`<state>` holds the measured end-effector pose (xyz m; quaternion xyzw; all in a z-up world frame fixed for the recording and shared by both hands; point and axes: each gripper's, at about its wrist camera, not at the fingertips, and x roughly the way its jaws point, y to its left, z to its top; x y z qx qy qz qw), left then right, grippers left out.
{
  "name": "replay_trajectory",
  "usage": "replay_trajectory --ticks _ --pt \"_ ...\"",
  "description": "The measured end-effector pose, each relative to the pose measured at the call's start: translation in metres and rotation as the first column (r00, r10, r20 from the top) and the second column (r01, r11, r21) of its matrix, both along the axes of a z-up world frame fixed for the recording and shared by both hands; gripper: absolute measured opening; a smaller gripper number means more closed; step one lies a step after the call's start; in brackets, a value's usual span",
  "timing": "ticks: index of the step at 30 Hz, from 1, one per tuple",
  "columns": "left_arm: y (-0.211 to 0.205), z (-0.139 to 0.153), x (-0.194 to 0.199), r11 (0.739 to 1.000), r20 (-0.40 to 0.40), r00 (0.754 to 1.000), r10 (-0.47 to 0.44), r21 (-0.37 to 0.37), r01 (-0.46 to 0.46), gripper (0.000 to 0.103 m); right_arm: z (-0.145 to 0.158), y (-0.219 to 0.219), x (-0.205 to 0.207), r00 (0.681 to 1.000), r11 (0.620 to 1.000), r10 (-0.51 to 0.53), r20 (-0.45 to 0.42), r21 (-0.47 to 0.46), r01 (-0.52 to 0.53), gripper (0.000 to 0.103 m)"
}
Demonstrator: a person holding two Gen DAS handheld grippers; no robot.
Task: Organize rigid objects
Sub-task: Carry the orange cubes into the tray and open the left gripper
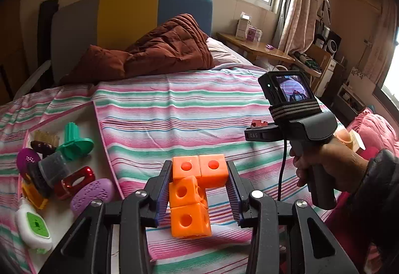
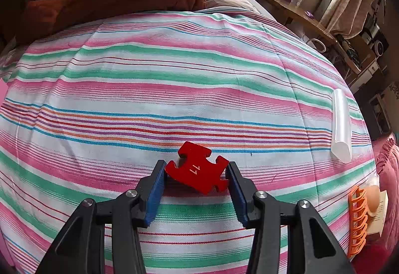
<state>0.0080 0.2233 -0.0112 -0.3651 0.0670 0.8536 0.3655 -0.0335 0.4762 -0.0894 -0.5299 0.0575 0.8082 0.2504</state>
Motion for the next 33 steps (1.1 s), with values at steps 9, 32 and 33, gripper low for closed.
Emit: replay_trajectory --ticks 9,32,33 --pt "-0.046 -0.001 -0.012 0.996 0.023 0.996 0.092 0.002 -0.092 0.041 0.000 0.000 -0.001 1.000 1.000 0.008 0.002 0.010 -0.008 0.048" --pt "-0.200 -0.035 -0.020 0.933 0.116 0.926 0.360 -0.035 -0.358 0.041 0.001 -0.006 -0.002 0.999 0.998 0.029 0.019 0.047 -0.030 0.049" --pt "-0.198 -0.037 -0.022 0.933 0.113 0.926 0.360 -0.043 -0.358 0.041 0.001 -0.006 -0.002 0.999 0.998 0.030 0.020 0.049 -0.031 0.049"
